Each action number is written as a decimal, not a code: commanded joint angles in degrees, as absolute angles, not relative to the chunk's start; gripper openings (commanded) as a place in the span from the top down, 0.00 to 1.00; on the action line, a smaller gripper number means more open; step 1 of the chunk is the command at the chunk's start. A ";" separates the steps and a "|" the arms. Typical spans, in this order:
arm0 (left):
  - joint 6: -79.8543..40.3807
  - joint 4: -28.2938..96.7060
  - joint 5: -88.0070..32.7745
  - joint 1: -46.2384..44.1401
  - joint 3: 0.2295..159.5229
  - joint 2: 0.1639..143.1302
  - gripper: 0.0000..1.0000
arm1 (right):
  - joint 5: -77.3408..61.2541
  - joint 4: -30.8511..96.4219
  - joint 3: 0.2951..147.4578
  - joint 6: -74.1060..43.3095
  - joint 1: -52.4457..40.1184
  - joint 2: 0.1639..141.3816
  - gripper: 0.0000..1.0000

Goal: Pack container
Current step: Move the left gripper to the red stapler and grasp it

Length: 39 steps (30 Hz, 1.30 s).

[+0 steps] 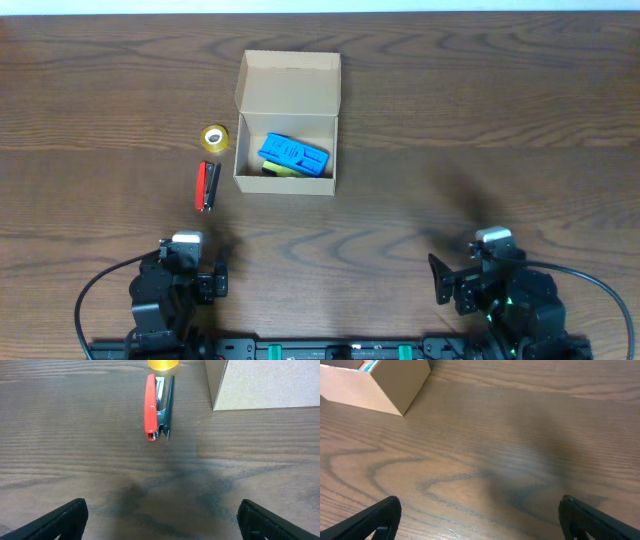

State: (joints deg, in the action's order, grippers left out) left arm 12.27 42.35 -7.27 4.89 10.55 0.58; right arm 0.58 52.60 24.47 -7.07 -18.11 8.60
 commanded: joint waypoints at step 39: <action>8.75 46.70 -10.57 5.19 56.16 56.77 0.05 | 1.50 53.60 24.25 -7.88 -17.58 8.19 0.01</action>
